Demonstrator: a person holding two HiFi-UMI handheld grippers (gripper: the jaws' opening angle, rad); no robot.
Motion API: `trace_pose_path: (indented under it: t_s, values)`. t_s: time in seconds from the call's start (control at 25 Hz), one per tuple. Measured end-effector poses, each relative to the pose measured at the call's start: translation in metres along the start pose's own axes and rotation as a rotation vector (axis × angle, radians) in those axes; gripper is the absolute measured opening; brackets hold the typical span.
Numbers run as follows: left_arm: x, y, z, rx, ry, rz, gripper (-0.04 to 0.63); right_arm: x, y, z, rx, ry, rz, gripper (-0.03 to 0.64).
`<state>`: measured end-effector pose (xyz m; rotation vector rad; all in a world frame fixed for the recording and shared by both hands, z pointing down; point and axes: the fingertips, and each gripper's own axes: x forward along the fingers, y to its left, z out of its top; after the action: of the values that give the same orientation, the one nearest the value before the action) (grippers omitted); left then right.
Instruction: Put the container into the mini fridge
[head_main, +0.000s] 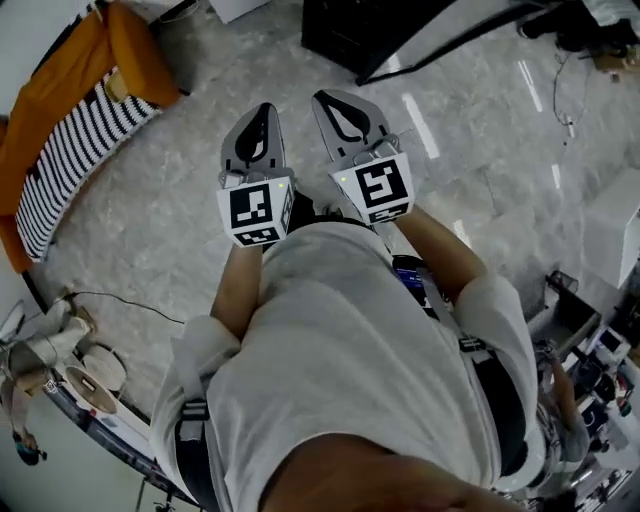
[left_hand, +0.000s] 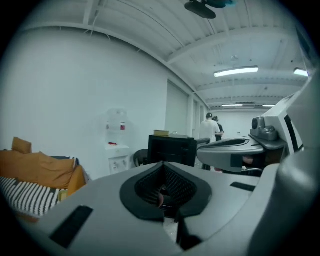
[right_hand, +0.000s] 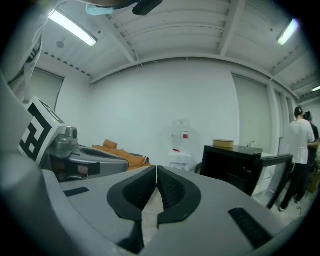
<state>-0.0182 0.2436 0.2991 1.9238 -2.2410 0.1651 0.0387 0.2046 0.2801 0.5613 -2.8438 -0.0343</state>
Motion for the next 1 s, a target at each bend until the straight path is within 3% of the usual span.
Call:
trace_pose_path:
  t_s: [0.28, 0.56, 0.72, 1.0]
  values:
    - [0.091, -0.074, 0.005, 0.054, 0.036, -0.363, 0.012, -0.037, -0.098, -0.027, 0.061, 0.077, -0.336, 0.040]
    - [0.145, -0.202, 0.012, 0.095, 0.051, -0.570, 0.012, -0.123, -0.201, -0.058, 0.113, 0.098, -0.536, 0.040]
    - [0.187, -0.269, 0.018, 0.131, 0.052, -0.610, 0.012, -0.158, -0.273, -0.069, 0.126, 0.075, -0.576, 0.040]
    - [0.264, -0.342, 0.027, 0.159, 0.076, -0.580, 0.012, -0.171, -0.385, -0.090, 0.062, 0.120, -0.472, 0.040]
